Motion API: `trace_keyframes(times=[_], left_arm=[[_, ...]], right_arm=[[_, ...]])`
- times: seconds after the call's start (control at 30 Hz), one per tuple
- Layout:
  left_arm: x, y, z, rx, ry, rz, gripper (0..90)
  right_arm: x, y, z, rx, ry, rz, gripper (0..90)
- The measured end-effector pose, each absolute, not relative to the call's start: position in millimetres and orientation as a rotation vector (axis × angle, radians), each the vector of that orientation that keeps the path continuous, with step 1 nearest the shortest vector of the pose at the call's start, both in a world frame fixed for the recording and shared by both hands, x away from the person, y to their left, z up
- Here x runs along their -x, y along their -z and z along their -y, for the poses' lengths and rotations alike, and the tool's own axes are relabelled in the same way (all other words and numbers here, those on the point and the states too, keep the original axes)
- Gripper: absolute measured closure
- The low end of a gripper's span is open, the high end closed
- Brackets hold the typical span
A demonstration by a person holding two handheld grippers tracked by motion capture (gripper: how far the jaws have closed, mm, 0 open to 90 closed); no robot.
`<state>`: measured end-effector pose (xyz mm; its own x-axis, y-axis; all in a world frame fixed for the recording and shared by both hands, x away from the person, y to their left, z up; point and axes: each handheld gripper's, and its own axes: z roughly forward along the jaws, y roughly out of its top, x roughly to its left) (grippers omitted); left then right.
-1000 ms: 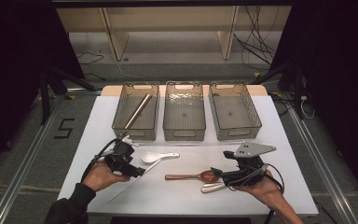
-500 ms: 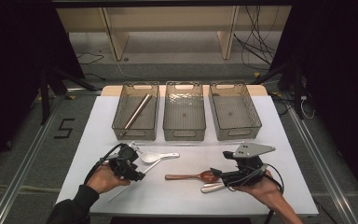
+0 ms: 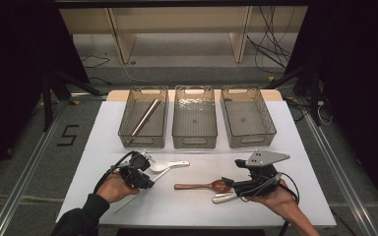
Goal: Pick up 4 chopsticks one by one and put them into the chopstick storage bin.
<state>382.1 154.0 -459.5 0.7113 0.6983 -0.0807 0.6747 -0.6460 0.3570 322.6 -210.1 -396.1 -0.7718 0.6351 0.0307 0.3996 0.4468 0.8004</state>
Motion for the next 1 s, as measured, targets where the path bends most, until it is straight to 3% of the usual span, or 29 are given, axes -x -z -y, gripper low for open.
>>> trace_keyframes(times=[0.5,1.0], left_arm=[[-389,465,-148,-2.573,-0.052,-1.073,73.0],[-387,466,-143,-2.62,-0.116,-1.005,82.9]], right_arm=[[-323,396,210,-0.891,-1.234,-2.428,27.7],[-323,396,210,-0.89,-1.236,-2.426,27.7]])
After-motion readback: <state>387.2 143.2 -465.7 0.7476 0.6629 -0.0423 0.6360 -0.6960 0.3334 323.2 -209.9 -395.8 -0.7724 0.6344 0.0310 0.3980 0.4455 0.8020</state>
